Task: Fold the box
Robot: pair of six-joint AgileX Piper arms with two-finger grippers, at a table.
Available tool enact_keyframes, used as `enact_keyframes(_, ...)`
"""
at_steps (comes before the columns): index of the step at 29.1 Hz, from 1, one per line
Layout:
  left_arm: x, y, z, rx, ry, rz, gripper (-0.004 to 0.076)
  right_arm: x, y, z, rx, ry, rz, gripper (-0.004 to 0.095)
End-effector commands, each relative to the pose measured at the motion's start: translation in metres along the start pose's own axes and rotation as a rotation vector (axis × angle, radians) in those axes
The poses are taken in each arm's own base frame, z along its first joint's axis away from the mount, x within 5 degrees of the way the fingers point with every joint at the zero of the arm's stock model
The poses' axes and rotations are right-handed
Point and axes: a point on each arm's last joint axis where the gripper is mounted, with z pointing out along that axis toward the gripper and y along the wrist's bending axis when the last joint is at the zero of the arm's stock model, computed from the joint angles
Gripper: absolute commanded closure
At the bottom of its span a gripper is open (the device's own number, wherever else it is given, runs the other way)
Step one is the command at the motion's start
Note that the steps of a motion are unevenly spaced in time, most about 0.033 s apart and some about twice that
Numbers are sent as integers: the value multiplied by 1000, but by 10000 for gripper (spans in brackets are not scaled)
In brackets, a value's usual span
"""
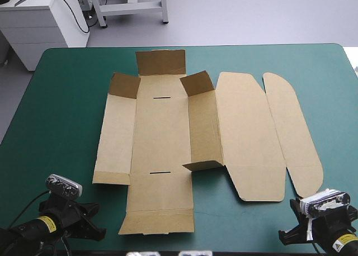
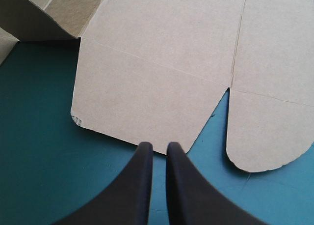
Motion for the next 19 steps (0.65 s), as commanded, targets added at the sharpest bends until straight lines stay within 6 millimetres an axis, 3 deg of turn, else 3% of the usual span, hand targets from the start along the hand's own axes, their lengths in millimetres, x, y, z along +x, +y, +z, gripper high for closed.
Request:
enact_keyframes(1, -12, -2, -6, 14, -78, -21, 732, -12, -1, -4, 10, -67, -3, 820)
enact_keyframes(19, -15, -2, -8, 9, -100, -18, 732, -12, -1, -4, 10, -67, -3, 820)
